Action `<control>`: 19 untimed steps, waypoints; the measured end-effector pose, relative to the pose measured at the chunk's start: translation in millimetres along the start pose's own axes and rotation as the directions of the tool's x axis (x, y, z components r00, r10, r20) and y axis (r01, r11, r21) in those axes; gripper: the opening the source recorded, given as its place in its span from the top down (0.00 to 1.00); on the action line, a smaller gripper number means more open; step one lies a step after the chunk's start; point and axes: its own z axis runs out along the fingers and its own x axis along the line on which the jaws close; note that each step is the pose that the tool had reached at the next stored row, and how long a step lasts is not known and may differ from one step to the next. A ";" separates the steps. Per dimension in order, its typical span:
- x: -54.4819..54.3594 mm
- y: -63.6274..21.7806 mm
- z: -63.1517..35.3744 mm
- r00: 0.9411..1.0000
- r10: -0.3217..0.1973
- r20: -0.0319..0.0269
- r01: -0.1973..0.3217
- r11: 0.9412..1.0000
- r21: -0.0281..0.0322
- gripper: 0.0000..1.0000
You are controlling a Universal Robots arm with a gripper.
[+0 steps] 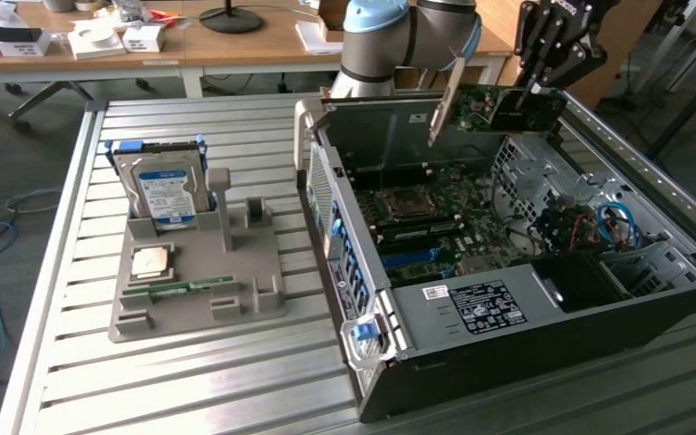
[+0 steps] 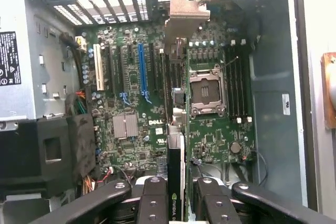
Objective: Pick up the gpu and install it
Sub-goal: 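Insert the gpu into the slot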
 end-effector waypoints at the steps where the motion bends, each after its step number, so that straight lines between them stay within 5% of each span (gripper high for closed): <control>1: 0.0 0.0 0.1 1.000 -0.005 0.000 0.005 1.000 0.000 0.74; 10: 0.0 0.2 0.5 0.997 -0.080 -0.003 0.080 0.997 -0.001 0.74; 16: 0.4 2.8 2.3 0.996 -0.093 -0.002 0.093 0.996 0.015 0.74; 19: 0.6 4.3 3.1 0.995 -0.095 -0.002 0.095 0.995 0.017 0.74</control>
